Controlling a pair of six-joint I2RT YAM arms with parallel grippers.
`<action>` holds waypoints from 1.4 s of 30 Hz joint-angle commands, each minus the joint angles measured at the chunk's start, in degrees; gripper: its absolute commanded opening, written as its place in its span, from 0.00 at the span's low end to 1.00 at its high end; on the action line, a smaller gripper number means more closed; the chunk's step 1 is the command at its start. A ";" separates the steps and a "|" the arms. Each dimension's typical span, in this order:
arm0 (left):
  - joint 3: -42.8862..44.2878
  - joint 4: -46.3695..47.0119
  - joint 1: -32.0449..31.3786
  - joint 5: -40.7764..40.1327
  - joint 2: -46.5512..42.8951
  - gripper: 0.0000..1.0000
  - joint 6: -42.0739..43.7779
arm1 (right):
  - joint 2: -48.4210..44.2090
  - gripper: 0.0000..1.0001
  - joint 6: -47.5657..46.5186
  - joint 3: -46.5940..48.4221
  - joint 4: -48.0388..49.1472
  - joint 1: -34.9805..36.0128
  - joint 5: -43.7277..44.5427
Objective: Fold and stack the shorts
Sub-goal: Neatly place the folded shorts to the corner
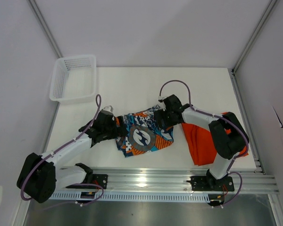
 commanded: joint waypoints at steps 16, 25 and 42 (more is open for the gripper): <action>-1.09 7.20 -0.60 -2.13 -0.02 0.99 1.53 | 3.35 0.65 -0.25 -0.74 7.26 -1.66 -9.54; 0.84 3.69 -0.60 -3.09 6.82 0.99 0.83 | 2.83 0.63 -0.17 -1.53 7.61 -1.40 -9.36; 3.83 5.27 -0.51 -4.06 15.00 0.86 -0.85 | 0.89 0.57 0.36 -2.94 8.93 -0.69 -8.92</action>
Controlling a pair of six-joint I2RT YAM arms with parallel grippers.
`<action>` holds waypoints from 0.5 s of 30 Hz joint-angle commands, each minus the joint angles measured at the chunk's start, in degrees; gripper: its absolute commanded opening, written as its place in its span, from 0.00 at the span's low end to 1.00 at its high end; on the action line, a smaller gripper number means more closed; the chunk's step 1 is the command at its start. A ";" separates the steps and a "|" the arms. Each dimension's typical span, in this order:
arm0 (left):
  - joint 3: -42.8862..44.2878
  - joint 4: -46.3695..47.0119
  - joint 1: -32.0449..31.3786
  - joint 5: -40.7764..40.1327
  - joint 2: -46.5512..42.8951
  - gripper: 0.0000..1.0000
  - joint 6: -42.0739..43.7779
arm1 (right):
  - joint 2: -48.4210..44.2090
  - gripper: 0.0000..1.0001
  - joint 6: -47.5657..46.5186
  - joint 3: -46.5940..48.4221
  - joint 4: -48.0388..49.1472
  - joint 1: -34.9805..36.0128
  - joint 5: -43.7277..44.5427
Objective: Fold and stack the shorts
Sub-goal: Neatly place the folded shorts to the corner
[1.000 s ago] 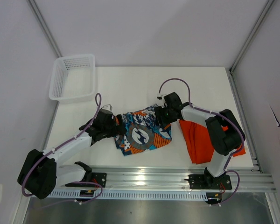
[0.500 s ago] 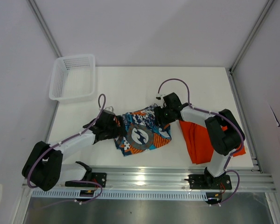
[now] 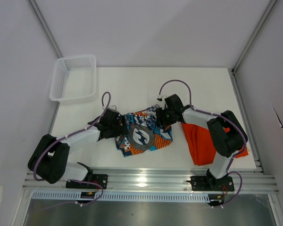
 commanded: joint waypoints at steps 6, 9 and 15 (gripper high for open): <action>3.53 1.10 -0.42 -0.04 3.40 0.70 -1.09 | -2.68 0.43 1.70 -2.97 3.10 0.92 -0.68; 5.46 1.63 -0.60 0.85 5.60 0.58 -0.74 | -2.77 0.40 2.40 -3.50 4.16 0.92 -0.78; 7.67 0.93 -1.04 0.85 8.42 0.41 -0.21 | -3.38 0.34 3.11 -4.29 5.13 0.92 -0.16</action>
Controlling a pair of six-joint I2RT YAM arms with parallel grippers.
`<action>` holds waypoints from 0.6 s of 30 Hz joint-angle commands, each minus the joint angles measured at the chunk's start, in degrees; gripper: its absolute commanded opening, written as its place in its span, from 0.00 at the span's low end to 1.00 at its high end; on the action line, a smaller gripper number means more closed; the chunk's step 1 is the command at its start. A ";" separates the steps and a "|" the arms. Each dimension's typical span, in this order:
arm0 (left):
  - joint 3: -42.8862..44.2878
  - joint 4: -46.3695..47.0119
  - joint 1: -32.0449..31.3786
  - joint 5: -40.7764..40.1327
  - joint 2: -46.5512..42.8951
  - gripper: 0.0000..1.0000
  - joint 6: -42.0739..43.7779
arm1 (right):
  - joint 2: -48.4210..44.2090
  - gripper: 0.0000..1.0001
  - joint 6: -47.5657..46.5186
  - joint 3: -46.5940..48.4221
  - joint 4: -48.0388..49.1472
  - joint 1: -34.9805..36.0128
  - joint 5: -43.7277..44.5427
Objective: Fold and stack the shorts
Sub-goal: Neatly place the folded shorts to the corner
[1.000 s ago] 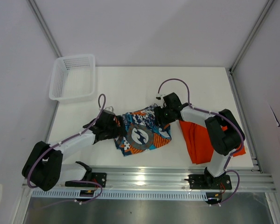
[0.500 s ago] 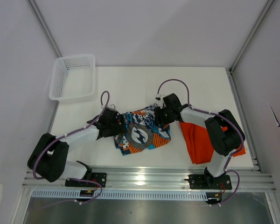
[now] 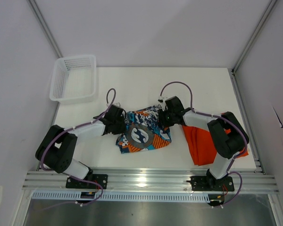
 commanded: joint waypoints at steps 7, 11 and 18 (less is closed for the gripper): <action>3.89 0.53 -2.47 -1.72 0.11 0.00 0.29 | -3.45 0.11 2.08 -1.91 2.75 0.58 0.04; 6.53 -1.14 -5.10 -4.18 1.33 0.00 0.38 | -4.59 0.00 3.32 -2.00 2.85 1.36 1.70; 11.27 -4.39 -8.88 -7.43 2.13 0.00 -0.41 | -8.28 0.00 4.02 1.34 -5.14 2.51 10.40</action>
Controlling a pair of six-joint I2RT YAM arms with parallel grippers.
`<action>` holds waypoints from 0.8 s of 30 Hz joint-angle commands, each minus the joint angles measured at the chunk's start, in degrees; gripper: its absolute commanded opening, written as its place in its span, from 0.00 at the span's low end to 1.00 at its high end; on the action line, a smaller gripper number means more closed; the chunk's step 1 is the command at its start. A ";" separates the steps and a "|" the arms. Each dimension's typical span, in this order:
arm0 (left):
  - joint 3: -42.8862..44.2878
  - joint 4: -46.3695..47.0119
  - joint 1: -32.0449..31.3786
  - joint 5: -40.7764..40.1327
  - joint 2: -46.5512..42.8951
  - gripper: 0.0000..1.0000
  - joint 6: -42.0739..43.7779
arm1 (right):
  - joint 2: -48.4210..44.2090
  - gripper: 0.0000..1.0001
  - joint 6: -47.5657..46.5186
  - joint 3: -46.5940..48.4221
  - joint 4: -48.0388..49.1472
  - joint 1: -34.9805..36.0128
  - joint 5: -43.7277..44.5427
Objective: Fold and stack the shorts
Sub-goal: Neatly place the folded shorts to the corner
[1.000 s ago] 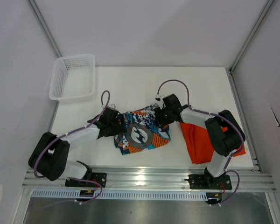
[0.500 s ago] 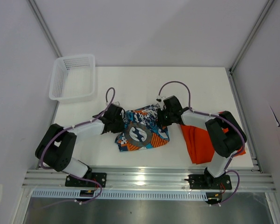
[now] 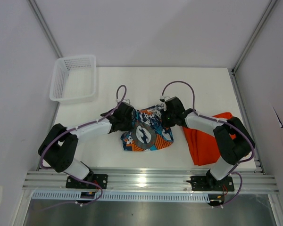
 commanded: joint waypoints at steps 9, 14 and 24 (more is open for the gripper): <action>11.79 -5.90 -5.82 -4.39 2.51 0.00 -1.39 | -8.71 0.00 0.89 7.28 -12.80 2.12 10.30; 15.31 -7.66 -7.85 -3.25 3.21 0.00 -1.75 | -9.85 0.00 1.68 10.36 -19.30 2.12 13.11; 27.00 -11.61 -15.66 0.53 5.59 0.00 -5.79 | -19.94 0.00 6.51 14.67 -35.46 -2.87 19.09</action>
